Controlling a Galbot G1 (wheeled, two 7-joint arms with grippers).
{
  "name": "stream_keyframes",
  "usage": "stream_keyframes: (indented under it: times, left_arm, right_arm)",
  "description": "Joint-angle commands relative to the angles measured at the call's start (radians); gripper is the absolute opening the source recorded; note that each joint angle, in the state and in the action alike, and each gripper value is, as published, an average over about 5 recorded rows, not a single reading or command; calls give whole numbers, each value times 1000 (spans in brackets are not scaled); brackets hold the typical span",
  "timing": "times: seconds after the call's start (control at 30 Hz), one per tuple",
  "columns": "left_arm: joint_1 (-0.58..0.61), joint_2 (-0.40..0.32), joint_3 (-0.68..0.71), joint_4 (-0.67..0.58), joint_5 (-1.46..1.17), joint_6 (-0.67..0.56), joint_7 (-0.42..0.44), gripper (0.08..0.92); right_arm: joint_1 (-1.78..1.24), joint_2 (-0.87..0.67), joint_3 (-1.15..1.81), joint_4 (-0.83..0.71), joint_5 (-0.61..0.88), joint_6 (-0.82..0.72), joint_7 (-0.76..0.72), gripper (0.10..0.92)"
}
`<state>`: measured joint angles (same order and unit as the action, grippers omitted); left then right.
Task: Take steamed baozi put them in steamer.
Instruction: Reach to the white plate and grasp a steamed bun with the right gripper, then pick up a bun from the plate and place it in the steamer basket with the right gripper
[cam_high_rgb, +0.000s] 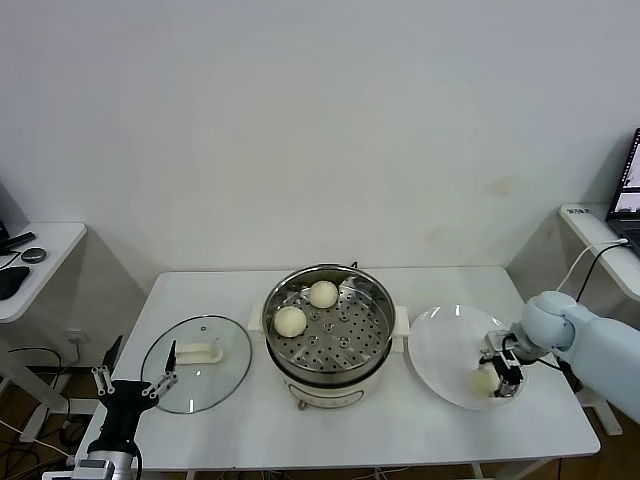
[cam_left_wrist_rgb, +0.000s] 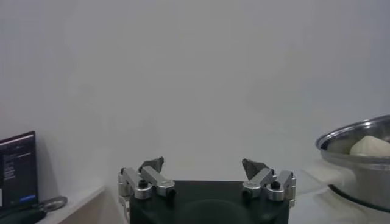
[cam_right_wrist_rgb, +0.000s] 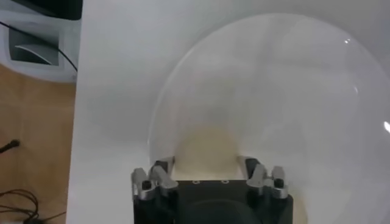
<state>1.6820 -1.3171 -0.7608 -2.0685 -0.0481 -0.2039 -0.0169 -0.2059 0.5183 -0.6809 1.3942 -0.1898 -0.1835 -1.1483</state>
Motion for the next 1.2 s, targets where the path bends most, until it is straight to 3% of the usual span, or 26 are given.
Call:
stream_keyframes:
  times: [0.03,0.33,0.57,0.87,1.03,1.2]
  left_arm:
    - [0,-2,-1,0,5,-2,-1,823]
    - [4,-4,0,-11,17,-5,-1,823]
    - [-4,6,2,-22,12,-1,4,823]
    - [-17,16,-4,-18,2,-1,5,823]
    - [-19,11,-3,-12,3,-2,4,823]
    - [-20,2,-2,-13,5,-2,3,823]
  right_arm:
    - [-15,12,21,-13,-14,-6,-10,579]
    - [96,-18,-15,34,40,-5,-24,411]
    - [485,-7,-166,93,181,9,-66,396]
    - [971,270,-456,75,384,76,-51,399]
    - [963,413,-512,104,477,142,11,399]
    - [900,533,-600,142,458,239,38,399]
